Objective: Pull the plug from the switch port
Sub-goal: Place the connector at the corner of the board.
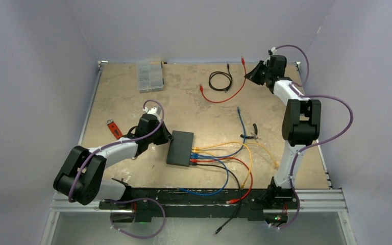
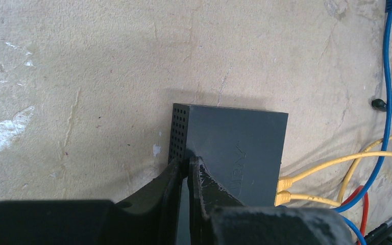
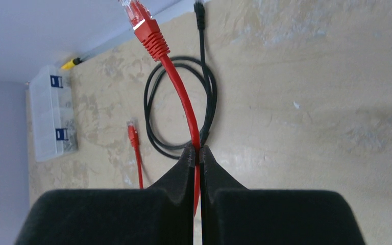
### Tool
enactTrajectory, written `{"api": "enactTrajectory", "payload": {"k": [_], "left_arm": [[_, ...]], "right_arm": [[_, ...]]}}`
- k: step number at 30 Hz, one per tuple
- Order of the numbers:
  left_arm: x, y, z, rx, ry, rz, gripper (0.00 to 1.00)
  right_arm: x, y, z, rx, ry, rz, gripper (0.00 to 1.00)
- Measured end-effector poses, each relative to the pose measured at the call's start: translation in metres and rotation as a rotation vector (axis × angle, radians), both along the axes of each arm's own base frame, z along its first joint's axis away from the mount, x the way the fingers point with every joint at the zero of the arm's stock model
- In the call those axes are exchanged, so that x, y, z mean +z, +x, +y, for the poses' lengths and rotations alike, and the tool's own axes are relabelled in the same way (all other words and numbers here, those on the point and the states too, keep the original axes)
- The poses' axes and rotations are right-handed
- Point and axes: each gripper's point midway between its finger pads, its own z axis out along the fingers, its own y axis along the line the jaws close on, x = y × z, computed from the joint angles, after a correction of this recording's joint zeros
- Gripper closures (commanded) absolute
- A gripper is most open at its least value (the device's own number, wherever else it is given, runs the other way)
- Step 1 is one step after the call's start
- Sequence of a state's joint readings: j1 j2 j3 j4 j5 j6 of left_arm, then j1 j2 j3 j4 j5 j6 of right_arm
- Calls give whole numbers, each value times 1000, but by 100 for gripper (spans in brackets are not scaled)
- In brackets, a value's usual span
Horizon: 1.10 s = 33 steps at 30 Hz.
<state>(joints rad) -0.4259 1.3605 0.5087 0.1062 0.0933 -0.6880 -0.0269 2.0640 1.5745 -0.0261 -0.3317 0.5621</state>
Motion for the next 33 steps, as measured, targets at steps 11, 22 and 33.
{"api": "enactTrajectory", "payload": {"k": [11,22,33], "left_arm": [[0,0,0,-2,-2,2,90],[0,2,-2,-4,-3,0,90],[0,2,-1,-4,-3,0,87]], "right_arm": [[-8,55,-10,-19,8,-30,100],[-18,63,-11,-12,-6,5,36],[-4,44,-11,16,-45,-31,15]]}}
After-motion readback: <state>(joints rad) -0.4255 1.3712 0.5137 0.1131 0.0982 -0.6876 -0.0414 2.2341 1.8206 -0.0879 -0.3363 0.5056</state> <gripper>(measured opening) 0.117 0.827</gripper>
